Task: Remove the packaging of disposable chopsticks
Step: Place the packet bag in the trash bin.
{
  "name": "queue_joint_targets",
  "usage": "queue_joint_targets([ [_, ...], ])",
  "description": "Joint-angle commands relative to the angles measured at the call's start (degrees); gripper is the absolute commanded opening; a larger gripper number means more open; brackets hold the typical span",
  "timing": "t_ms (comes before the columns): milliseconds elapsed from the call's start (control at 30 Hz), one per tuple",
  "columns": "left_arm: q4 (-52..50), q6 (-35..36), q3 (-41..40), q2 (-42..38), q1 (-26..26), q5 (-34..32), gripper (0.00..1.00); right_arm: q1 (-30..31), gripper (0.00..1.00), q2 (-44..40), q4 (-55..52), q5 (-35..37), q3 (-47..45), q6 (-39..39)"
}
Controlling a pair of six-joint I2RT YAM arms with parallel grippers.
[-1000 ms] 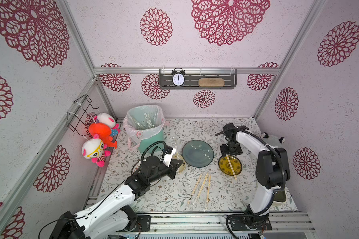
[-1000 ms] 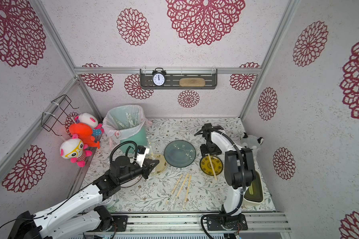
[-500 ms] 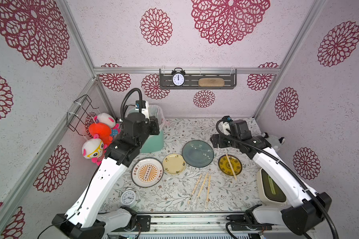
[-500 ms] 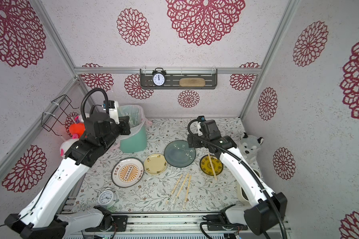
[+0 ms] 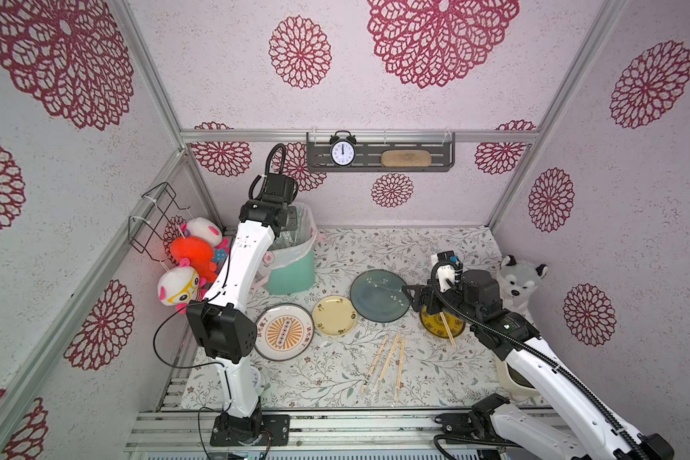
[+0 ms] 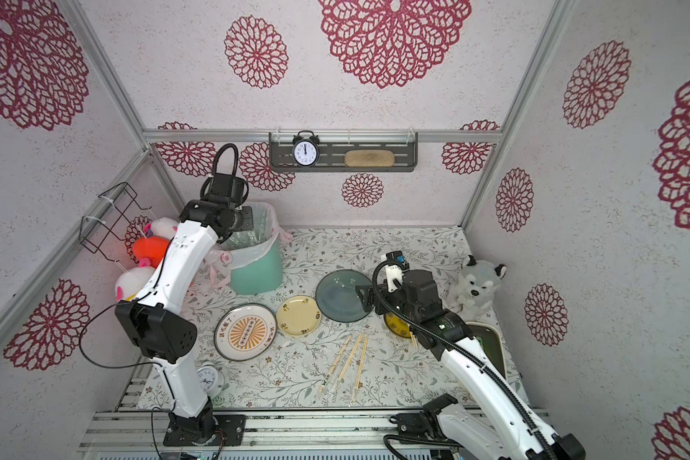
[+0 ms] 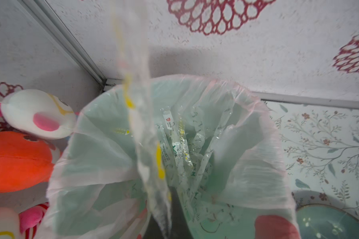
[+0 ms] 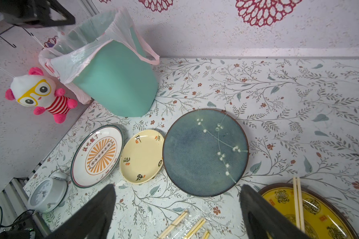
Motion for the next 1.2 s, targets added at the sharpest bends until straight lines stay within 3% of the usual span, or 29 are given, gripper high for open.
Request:
queue_joint_targets([
  [0, -6.5, 0.8, 5.1, 3.5, 0.4, 0.1, 0.0, 0.3, 0.95, -2.1, 3.7, 0.9, -0.4, -0.1],
  [100, -9.6, 1.3, 9.6, 7.0, 0.9, -1.6, 0.12, 0.3, 0.95, -1.9, 4.0, -0.2, -0.8, 0.3],
  [133, -10.3, 1.4, 10.2, 7.7, 1.1, -1.4, 0.23, 0.3, 0.95, -2.1, 4.0, -0.5, -1.1, 0.4],
  [200, -10.6, 2.0, 10.1, 7.9, 1.1, -1.6, 0.57, 0.4, 0.95, -2.6, 4.1, -0.2, -1.4, 0.4],
  [267, -9.4, 2.3, 9.2, 6.7, 0.8, -1.3, 0.84, 0.4, 0.95, -3.1, 3.9, 0.5, -1.6, 0.4],
  [333, -8.0, 2.9, 7.8, 4.6, -0.1, -4.0, 1.0, 0.3, 0.95, -3.4, 3.5, 0.8, -1.4, 0.5],
  [567, -7.6, 2.3, 7.0, -0.9, -1.6, -7.7, 0.98, 0.3, 0.95, -3.3, 3.7, 0.0, -1.5, 0.7],
  [733, -4.0, 2.0, 1.5, -7.1, -3.5, -9.6, 1.0, 0.3, 0.99, -2.6, 4.3, 1.3, -2.3, 1.4],
  [900, 11.3, 2.6, -18.6, -22.9, -13.6, -13.5, 0.98, 0.4, 0.99, -3.7, 5.9, -0.2, -5.3, 3.5],
  [1000, 22.1, 0.8, -31.5, -33.7, -17.5, -3.4, 0.98, 0.7, 0.99, -4.0, 6.2, -0.3, -7.8, 6.5],
  [1067, 26.9, -1.0, -39.4, -39.9, -21.0, -1.0, 0.98, 2.5, 0.99, -3.7, 5.8, 0.8, -9.4, 8.4],
  [1167, 33.8, -3.9, -51.5, -47.2, -26.0, 5.6, 0.98, 9.2, 0.99, -2.3, 4.9, 8.6, -12.4, 10.6],
])
